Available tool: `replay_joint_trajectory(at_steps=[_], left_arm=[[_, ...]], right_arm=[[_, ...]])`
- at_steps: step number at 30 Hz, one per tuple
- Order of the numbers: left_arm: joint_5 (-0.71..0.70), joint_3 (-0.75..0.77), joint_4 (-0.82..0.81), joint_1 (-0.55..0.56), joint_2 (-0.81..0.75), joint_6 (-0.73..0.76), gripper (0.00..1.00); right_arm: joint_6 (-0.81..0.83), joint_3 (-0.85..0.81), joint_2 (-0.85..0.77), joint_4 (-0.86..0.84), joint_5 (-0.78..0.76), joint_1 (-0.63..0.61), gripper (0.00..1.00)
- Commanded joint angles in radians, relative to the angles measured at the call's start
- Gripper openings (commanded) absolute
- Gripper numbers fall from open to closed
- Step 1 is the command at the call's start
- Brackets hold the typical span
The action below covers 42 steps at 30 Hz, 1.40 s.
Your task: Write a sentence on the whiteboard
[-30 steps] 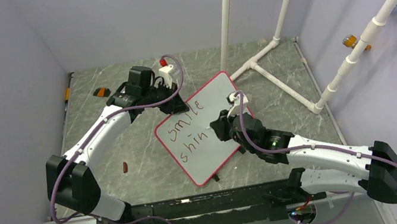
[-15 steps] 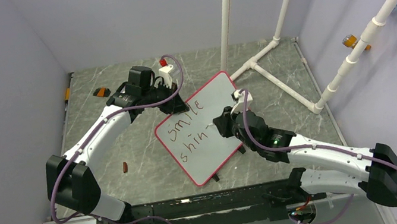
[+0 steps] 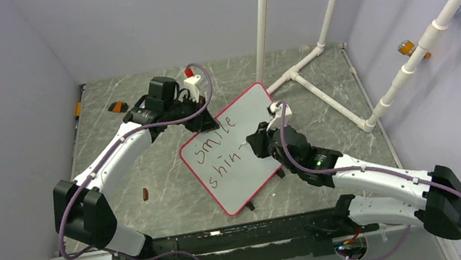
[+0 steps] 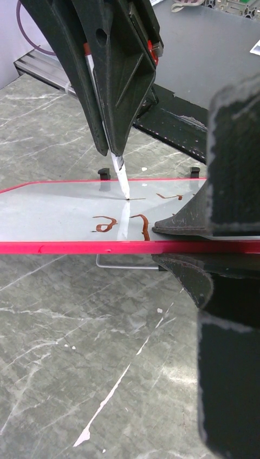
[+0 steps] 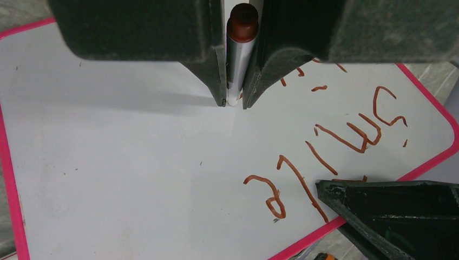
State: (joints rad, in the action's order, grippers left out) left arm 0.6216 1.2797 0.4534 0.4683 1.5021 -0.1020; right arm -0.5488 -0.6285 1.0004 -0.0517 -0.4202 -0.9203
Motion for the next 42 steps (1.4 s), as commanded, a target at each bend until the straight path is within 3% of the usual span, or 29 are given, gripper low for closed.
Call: replay_joint_trajectory(at_steps=[1, 25, 42], left_arm=[[-0.085, 0.018, -0.061, -0.004, -0.036, 0.067, 0.0], [-0.087, 0.018, -0.059, -0.005, -0.037, 0.071, 0.0], [-0.086, 0.017, -0.061, -0.004, -0.042, 0.063, 0.0]], right_arm=[[0.01, -0.035, 0.022, -0.045, 0.032, 0.004, 0.0], [-0.043, 0.049, 0.007, -0.051, 0.09, 0.003, 0.0], [-0.063, 0.084, -0.071, 0.047, -0.023, 0.004, 0.0]])
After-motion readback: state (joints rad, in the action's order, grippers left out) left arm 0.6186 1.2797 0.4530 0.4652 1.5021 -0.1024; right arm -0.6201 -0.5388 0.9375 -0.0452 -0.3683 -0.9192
